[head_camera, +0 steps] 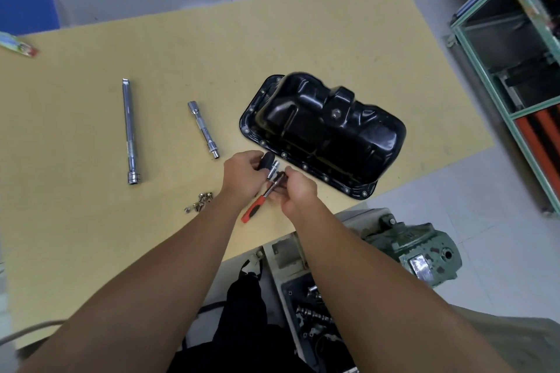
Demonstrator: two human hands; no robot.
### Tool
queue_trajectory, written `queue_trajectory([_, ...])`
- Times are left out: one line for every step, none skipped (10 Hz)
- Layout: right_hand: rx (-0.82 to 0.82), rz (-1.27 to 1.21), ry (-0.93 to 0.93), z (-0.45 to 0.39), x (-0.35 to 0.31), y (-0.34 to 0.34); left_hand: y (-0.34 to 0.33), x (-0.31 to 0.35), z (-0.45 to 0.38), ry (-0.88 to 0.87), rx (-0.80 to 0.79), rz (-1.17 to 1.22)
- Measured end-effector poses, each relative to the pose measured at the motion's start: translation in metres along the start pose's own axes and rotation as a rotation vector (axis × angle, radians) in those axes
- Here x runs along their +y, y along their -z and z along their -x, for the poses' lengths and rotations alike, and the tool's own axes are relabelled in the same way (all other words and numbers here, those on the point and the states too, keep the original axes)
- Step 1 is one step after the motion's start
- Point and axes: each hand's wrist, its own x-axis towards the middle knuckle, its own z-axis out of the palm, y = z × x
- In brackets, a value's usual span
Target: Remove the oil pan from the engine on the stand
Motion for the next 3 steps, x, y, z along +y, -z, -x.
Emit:
queue_trajectory([0.000,-0.156,-0.013,0.007,0.001,0.007,0.001,-0.003,0.012,-0.200,0.031,-0.158])
queue_trajectory([-0.033,-0.156,-0.026,0.011,0.007,0.014,-0.002,-0.008,0.023,-0.242,-0.029,-0.373])
queue_trajectory([-0.054,-0.119,-0.061,0.015,0.010,0.024,-0.005,-0.009,0.026,-0.197,0.004,-0.431])
